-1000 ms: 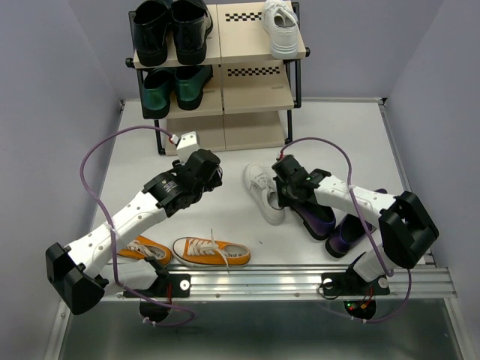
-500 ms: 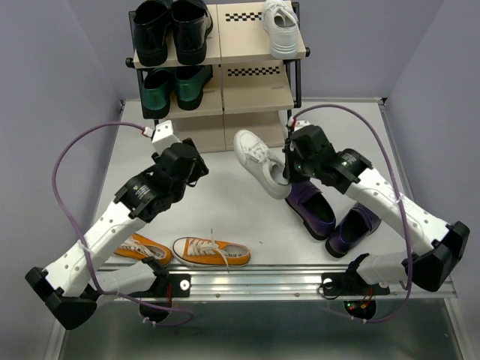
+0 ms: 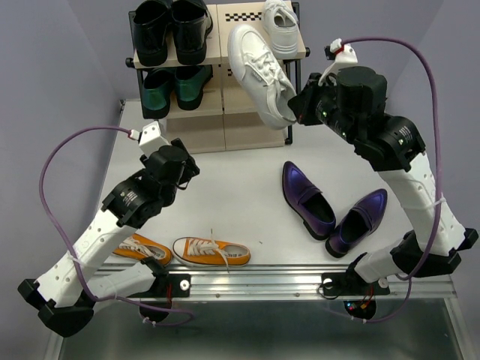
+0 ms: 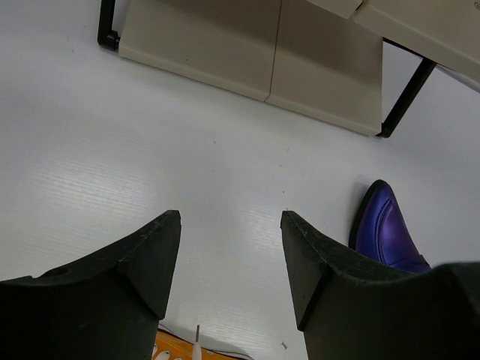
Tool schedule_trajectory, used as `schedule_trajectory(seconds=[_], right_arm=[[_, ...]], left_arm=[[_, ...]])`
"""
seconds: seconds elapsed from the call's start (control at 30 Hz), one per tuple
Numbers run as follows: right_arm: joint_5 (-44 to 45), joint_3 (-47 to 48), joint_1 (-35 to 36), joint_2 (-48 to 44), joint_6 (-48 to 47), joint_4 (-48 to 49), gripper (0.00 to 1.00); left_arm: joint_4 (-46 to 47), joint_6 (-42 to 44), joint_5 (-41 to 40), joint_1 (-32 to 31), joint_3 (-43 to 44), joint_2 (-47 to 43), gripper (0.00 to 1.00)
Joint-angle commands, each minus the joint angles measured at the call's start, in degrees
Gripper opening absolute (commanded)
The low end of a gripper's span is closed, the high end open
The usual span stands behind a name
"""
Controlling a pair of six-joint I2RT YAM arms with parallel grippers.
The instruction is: Place and organize the shoes onto the shoe shelf
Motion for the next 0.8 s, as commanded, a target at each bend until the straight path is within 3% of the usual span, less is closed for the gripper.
schedule_trajectory(seconds=[0.0,0.23,0.5,0.77], right_arm=[[5.93,8.13,0.36,4.03,1.50,7.65,0.01],[10.59,13.94,0.36,9.75,3.08,15.20,0.01],[12.52,12.45,0.36,11.86,4.49,27.33,0.01],[13.85,18.60,0.36,17.92,5.19,31.64,0.01]], left_arm=[[-0.71,-0.39,-1.93,0.32,0.79,-0.87,0.66],[-1.23,-0.74,-1.67,0.32,0.26,-1.74,0.66],[-1.24,-1.36,-0.97,0.41,-0.53,-2.10,0.66],[-1.41,-1.79,-0.61,0.41,-0.97,-2.18,0.66]])
